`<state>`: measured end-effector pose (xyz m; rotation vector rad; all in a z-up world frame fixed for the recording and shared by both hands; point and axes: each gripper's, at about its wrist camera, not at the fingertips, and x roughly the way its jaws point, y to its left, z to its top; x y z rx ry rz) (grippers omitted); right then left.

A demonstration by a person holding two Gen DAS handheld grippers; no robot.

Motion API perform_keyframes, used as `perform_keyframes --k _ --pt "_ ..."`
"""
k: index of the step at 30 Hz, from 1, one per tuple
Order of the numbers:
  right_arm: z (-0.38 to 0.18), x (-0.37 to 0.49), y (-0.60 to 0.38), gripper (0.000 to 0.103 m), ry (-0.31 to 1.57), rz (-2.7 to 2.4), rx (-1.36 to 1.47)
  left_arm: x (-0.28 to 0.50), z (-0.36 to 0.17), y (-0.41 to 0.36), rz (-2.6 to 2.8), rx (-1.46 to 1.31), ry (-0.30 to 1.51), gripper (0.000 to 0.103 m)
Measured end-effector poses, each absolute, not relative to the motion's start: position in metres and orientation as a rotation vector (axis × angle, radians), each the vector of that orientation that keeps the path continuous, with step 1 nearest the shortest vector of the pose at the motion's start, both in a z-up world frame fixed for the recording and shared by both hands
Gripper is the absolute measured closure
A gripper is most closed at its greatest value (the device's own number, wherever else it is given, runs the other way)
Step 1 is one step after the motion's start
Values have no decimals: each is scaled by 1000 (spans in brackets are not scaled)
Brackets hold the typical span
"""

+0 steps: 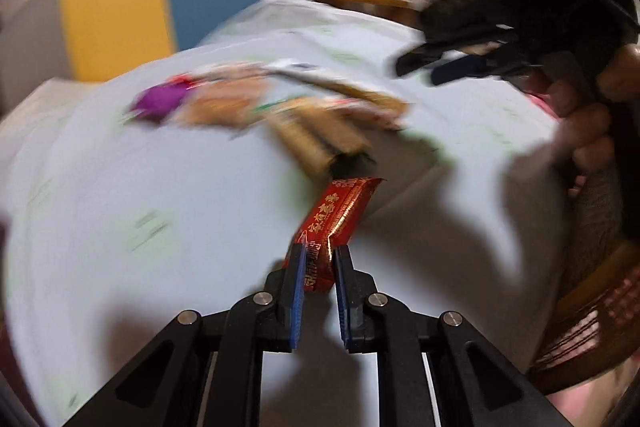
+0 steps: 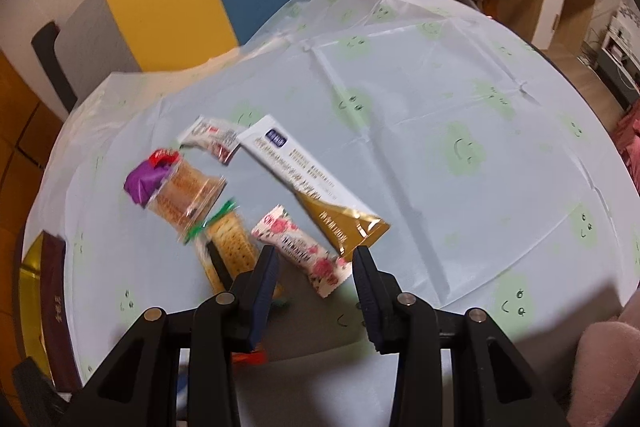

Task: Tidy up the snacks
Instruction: 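Lift the red candy with the left tool while the right grasps the rose-print bar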

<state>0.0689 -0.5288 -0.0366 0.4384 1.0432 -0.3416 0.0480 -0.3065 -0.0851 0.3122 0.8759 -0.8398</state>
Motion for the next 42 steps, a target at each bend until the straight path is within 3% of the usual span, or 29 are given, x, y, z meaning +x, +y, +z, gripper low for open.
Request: perform_keyframes --k 6,9,30,32,33,35,37,39,42 --pt "-40 72 -517 64 1077 -342 366 50 -98 -235 -745 172 854 89" --pt "-43 74 -516 68 1092 -348 344 48 -98 -230 -746 154 849 89" --pt "-86 124 -495 68 1254 -322 108 53 -100 -228 -781 113 863 89" --pt "-91 126 -498 69 1277 -314 113 53 -100 -227 -782 112 864 89" --pt "-91 127 -496 77 1272 -309 96 53 -100 -227 -781 111 865 88" --pt "-90 127 -489 81 1271 -293 67 52 -98 -226 -782 113 868 88" --pt "-91 126 -482 81 1274 -287 20 50 -95 -224 -784 124 866 85" --pt "-92 127 -480 81 1278 -290 12 47 -89 -220 -775 149 857 65" --pt "-92 126 -485 81 1287 -288 78 44 -81 -209 -780 175 834 58"
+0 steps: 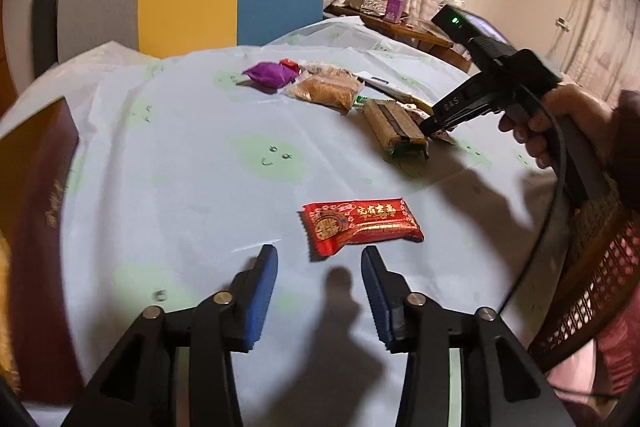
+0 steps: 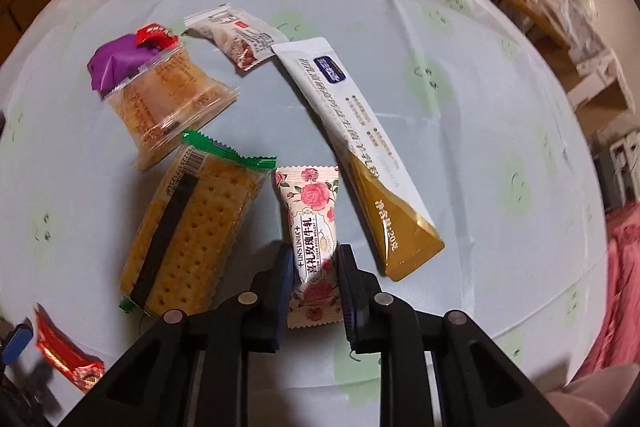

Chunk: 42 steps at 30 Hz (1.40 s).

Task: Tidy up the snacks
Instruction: 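Lift the red candy with the left tool while the right grasps the rose-print bar, then lower the red candy into the gold tin and open the left tool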

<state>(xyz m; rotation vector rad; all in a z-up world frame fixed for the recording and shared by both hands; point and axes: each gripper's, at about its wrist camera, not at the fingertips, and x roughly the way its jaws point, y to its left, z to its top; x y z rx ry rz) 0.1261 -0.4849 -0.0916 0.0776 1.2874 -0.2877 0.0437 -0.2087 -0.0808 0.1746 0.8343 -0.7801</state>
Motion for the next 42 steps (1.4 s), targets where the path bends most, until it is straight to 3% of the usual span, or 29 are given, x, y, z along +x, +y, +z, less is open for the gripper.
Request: perform_keyframes --k 5,8,12,19,20,23,24,32,42 --pt "-92 127 -490 81 1293 -286 82 42 -64 -209 -844 326 770 58" --pt "-93 127 -487 81 1292 -286 69 43 -60 -228 -940 457 760 50" --pt "-91 125 -481 81 1293 -286 60 44 -66 -261 -1014 659 729 47" --pt "-92 126 -484 81 1298 -277 70 59 -86 -291 -1093 760 807 48" --pt "-92 126 -485 81 1299 -276 71 61 -87 -292 -1100 750 819 49" --pt "-92 127 -487 81 1299 -276 65 65 -87 -293 -1123 686 865 74" --pt "-92 127 -487 81 1299 -276 63 63 -88 -292 -1117 669 863 78" --pt "-93 127 -481 81 1293 -279 21 66 -90 -249 -935 238 950 79" --pt "-92 126 -479 81 1294 -281 21 78 -49 -183 -748 16 894 79"
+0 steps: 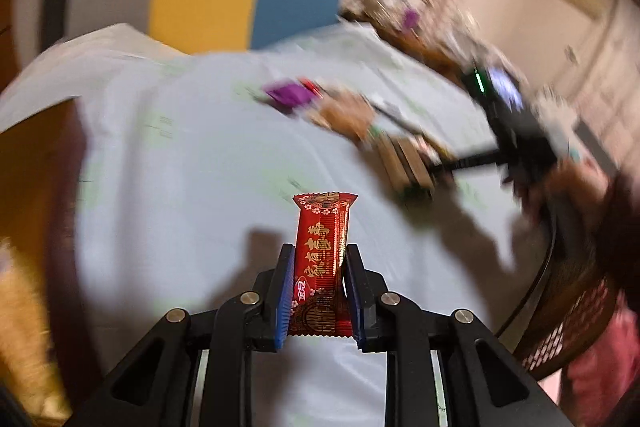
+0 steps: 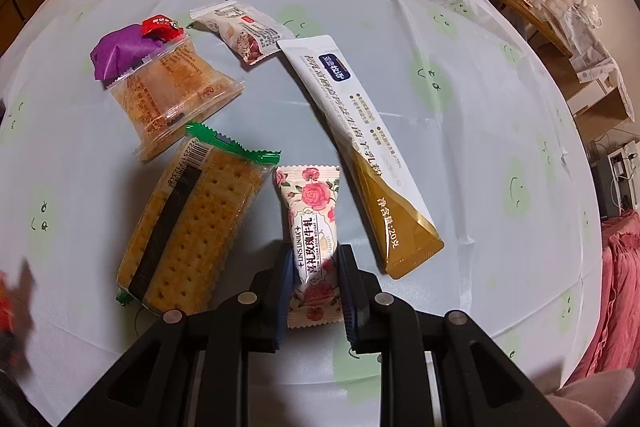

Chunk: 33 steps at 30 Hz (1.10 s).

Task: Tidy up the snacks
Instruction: 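Lower the red candy into the gold tin and open the left tool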

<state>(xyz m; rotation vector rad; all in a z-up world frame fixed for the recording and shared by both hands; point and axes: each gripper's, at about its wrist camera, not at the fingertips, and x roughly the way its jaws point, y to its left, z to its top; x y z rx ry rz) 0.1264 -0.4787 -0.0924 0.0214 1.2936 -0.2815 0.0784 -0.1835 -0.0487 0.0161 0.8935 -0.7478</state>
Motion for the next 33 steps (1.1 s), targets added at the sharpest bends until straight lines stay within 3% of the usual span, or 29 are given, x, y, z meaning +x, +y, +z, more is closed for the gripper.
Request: perform_keyframes --k 7,15,23,33 --pt "-95 126 -481 80 1297 -279 26 129 -14 -91 -501 -227 866 79" --pt "-96 126 -474 80 1287 -280 -49 187 -33 10 -179 -403 966 79" --pt "-97 128 -475 80 1286 -283 -41 214 -68 36 -38 -400 1060 77" --pt "-96 126 -477 81 1286 -283 -40 196 -54 43 -9 -337 966 73"
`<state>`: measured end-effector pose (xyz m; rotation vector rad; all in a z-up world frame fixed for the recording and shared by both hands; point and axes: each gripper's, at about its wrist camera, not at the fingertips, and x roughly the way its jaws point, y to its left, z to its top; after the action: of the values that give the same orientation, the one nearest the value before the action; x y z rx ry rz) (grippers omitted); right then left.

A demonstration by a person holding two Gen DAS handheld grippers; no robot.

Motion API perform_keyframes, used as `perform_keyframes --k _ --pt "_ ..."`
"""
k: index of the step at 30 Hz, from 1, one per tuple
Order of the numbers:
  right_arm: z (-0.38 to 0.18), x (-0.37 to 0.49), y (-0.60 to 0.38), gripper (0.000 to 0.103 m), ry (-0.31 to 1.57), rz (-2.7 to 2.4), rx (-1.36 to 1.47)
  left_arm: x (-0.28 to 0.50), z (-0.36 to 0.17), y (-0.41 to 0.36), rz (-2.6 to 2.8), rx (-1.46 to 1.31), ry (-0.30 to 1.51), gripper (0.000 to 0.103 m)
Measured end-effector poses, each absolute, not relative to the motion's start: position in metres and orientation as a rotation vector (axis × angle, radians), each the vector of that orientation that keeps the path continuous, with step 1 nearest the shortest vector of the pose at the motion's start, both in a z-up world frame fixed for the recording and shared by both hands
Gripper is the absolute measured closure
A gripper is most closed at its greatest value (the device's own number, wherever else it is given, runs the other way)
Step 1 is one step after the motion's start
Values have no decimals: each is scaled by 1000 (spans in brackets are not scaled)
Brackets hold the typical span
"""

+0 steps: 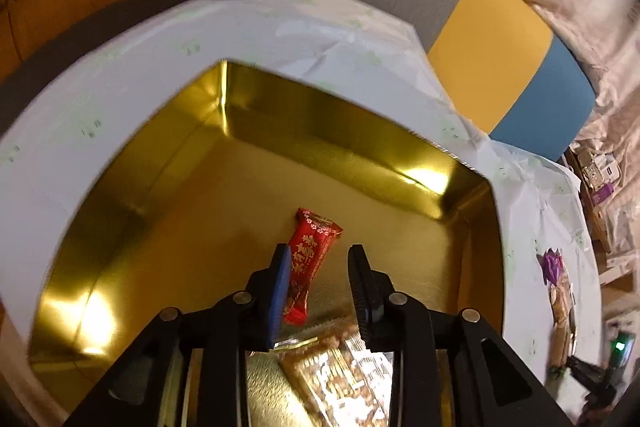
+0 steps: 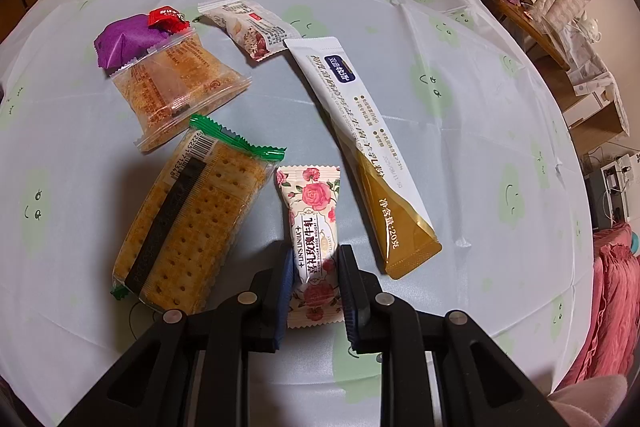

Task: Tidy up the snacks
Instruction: 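Lower the red candy into the gold tin and open the left tool, then carry the rose-print bar into the gold tin and release it with the right tool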

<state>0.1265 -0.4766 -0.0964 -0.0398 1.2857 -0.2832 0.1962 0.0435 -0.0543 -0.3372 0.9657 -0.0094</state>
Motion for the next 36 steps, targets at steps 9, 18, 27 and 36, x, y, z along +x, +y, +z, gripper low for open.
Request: perform_keyframes --k 9,18,27,36 --pt "-95 126 -477 81 1284 -288 -26 132 -25 3 -156 -190 822 72" --pt "-91 125 -485 82 1287 -297 14 80 -24 -44 -323 -64 785 72" --pt "-69 116 -493 82 1196 -360 64 53 -30 -45 -316 -46 777 71" --pt "-12 108 -447 82 1032 -189 120 52 -32 -21 -229 -102 742 71"
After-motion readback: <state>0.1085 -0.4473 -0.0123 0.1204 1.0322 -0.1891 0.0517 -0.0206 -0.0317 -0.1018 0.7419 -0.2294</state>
